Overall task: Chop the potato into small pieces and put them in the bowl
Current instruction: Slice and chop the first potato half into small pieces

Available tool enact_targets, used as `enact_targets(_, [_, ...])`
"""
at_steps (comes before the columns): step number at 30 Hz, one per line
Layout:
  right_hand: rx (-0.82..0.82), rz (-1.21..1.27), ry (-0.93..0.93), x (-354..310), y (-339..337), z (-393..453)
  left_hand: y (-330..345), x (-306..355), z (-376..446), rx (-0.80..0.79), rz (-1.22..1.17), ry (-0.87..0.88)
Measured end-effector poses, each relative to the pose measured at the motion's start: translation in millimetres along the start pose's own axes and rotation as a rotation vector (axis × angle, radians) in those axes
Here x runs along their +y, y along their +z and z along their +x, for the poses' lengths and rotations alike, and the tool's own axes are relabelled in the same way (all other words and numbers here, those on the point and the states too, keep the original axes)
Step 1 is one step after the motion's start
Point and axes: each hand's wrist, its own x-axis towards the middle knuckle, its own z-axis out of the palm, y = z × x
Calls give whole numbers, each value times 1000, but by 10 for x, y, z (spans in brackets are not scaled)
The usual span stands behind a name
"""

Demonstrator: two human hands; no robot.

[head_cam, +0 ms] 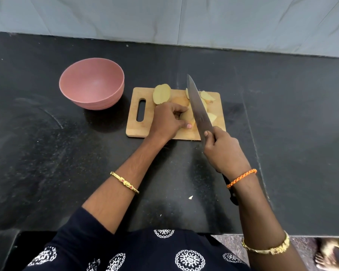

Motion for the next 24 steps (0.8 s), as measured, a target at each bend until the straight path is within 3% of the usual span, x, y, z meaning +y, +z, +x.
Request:
enact_targets(8, [11, -81, 34, -120, 71, 10, 15, -24, 0, 20, 9, 22])
enact_targets(24, [-129, -160, 145, 5, 187, -178, 26, -55, 19, 48, 35, 54])
